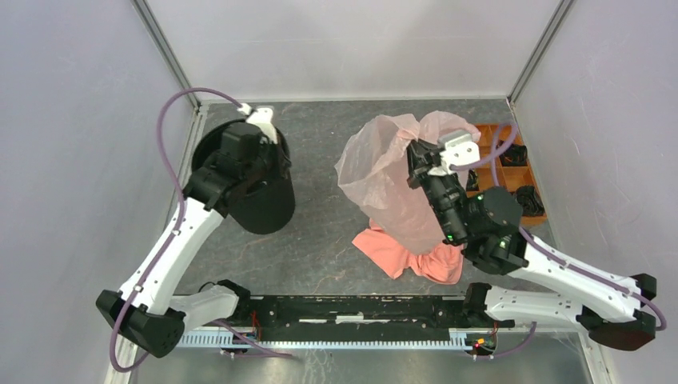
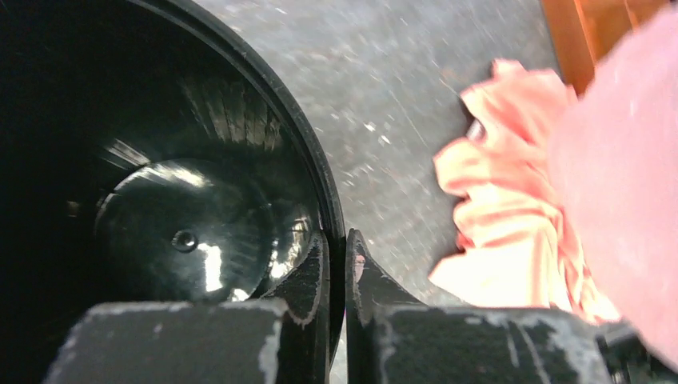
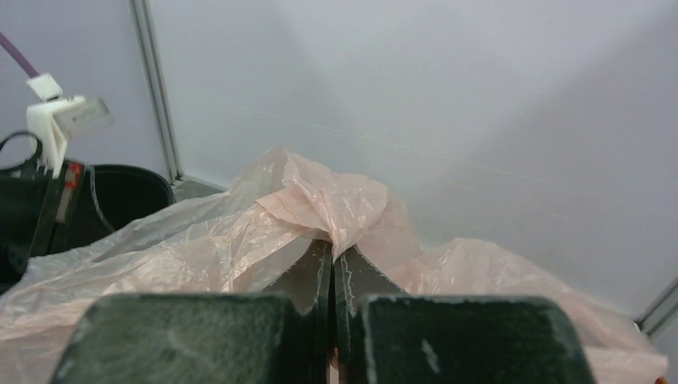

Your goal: Put the trash bags into the trash bin

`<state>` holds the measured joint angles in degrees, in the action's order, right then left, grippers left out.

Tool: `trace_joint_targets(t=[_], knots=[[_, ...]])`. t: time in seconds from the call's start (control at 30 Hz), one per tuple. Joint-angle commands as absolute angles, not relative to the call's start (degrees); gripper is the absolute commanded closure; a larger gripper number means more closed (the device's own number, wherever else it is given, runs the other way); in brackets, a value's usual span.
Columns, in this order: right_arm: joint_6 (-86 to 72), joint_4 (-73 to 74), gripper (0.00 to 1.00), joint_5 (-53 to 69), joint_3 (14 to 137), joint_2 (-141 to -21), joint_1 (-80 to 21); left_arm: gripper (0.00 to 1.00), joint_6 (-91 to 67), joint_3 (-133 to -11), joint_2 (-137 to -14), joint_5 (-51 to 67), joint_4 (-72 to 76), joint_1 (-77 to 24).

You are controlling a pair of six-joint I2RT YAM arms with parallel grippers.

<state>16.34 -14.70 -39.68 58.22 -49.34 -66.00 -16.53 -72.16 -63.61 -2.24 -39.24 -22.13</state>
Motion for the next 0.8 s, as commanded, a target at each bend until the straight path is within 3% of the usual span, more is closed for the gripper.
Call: trace_joint_targets(t=[0.0, 0.23, 0.33, 0.47, 0.63, 0.77], knots=[[19.72, -14.88, 0.99, -46.76, 64.75, -53.74, -66.01, 0.98, -24.41, -70.66, -64.20, 0.62, -34.69, -31.84], [19.69, -15.63, 0.99, -48.53, 69.79, -56.68, -65.98, 0.98, -26.68, -70.14, -64.07, 2.46, -34.37, -35.26], [19.16, -16.27, 0.99, -48.64, 73.42, -58.83, -65.96, 0.81, -26.68, -70.68, -62.69, 2.80, -34.63, -35.33], [14.87, -17.70, 0.99, -44.20, 79.74, -63.01, -66.01, 0.42, -26.20, -71.69, -57.66, -1.28, -35.13, -35.33], [-3.73, -25.02, 0.99, -41.28, 84.75, -67.11, -66.06, 0.26, -25.29, -69.13, -46.60, -6.29, -31.37, -35.33], [-21.33, -31.24, 0.99, -38.10, 87.52, -70.23, -66.07, 0.17, -27.89, -64.85, -34.85, -18.87, -29.44, -35.33]])
